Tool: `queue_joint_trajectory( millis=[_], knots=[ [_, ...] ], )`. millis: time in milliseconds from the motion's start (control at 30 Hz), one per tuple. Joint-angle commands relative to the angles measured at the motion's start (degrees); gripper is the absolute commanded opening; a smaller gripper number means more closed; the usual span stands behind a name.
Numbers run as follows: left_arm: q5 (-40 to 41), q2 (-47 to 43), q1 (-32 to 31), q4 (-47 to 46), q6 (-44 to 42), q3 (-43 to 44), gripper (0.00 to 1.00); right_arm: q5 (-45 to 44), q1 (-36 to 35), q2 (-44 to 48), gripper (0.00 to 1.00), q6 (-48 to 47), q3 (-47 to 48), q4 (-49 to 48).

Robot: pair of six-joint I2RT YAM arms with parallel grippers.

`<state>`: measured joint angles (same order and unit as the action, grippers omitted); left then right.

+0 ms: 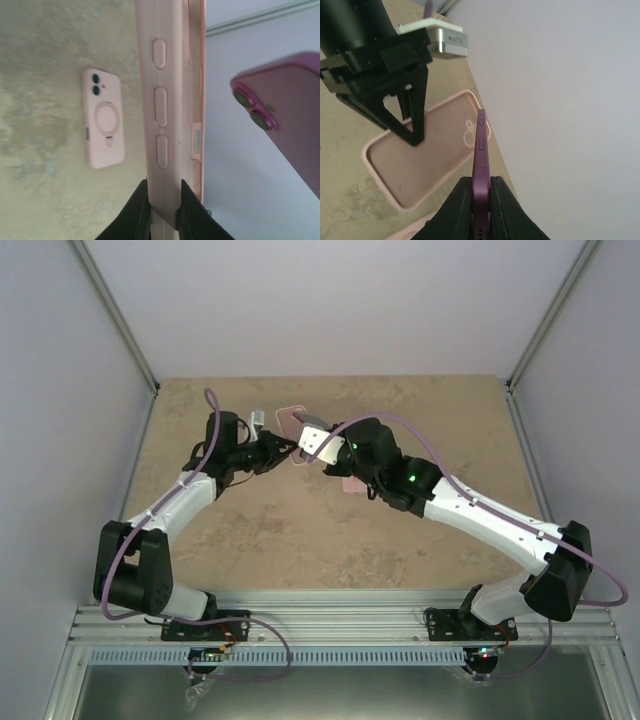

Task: Take the phone out of the phone case
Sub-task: Remove the phone case from the phone, then place the phone at the center of the board.

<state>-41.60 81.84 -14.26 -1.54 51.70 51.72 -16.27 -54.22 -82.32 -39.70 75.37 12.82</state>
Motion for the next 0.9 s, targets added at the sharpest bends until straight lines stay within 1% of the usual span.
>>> queue_joint_trajectory(
  millis=[0,100,200,400,500,633,867],
  knots=[
    [2.8,0.2,2.7,6.6,-8.0,2.5,0.00,1.8,2.1,2.2,0.01,2.9,2.0,-1.2],
    [3.3,1.0,3.8,11.6,-13.6,4.4,0.00,0.8,2.5,2.5,0.01,2.3,-0.3,-3.3],
    [4.0,1.4,4.9,14.7,-17.2,5.4,0.00,0.0,2.5,2.2,0.01,1.3,-3.5,-6.5],
    [7.7,0.9,7.4,17.1,-19.2,6.7,0.00,-1.5,2.3,-1.3,0.01,-2.1,-11.0,-17.3],
    [10.3,0.6,8.4,18.5,-20.4,7.1,0.00,-2.0,1.7,-4.0,0.01,-2.0,-11.4,-19.3],
    [10.9,0.6,9.7,19.5,-22.0,7.5,0.00,-3.5,1.2,-8.0,0.01,-3.3,-12.6,-23.4],
    [11.9,0.9,10.7,20.8,-22.7,8.5,0.00,-9.1,-0.5,-15.1,0.01,-8.1,-15.7,-32.8]
  ],
)
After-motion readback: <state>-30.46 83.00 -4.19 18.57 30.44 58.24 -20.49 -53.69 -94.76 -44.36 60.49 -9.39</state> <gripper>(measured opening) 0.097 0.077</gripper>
